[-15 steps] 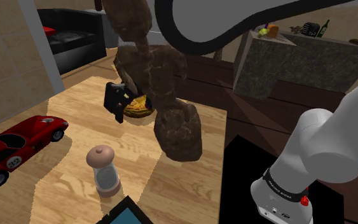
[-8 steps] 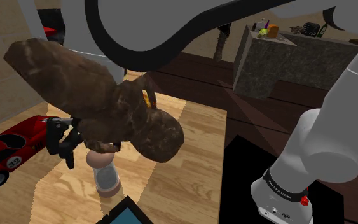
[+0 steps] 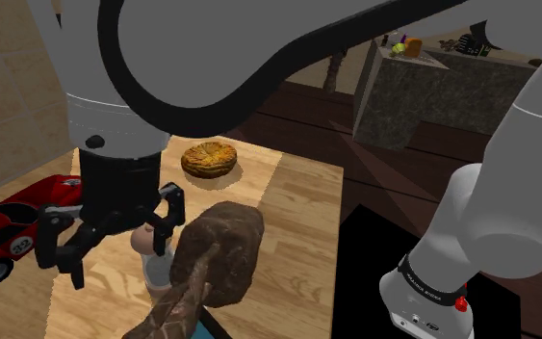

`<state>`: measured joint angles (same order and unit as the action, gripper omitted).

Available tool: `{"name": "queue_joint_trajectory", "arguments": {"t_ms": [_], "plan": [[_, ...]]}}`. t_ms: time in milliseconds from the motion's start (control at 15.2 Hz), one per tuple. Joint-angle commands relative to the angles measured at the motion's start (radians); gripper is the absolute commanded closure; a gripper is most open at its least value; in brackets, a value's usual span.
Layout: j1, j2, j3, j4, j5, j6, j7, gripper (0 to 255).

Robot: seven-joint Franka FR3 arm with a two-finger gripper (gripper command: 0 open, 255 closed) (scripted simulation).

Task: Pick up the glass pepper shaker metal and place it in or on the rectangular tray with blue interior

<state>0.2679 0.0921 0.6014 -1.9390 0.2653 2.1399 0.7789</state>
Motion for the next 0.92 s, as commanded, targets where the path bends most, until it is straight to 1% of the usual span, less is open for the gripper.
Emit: {"name": "queue_joint_trajectory", "arguments": {"t_ms": [0,264,330,858], "plan": [[0.003,0.008,-0.013,-0.007,-0.120,-0.013,0.000,0],[0.013,0.024,-0.038,-0.008,-0.359,-0.027,-0.004,0],[0.017,0.027,-0.045,-0.007,-0.407,-0.030,-0.006,0],[0.029,0.078,-0.060,-0.053,-0.446,0.058,0.020,0]]}}
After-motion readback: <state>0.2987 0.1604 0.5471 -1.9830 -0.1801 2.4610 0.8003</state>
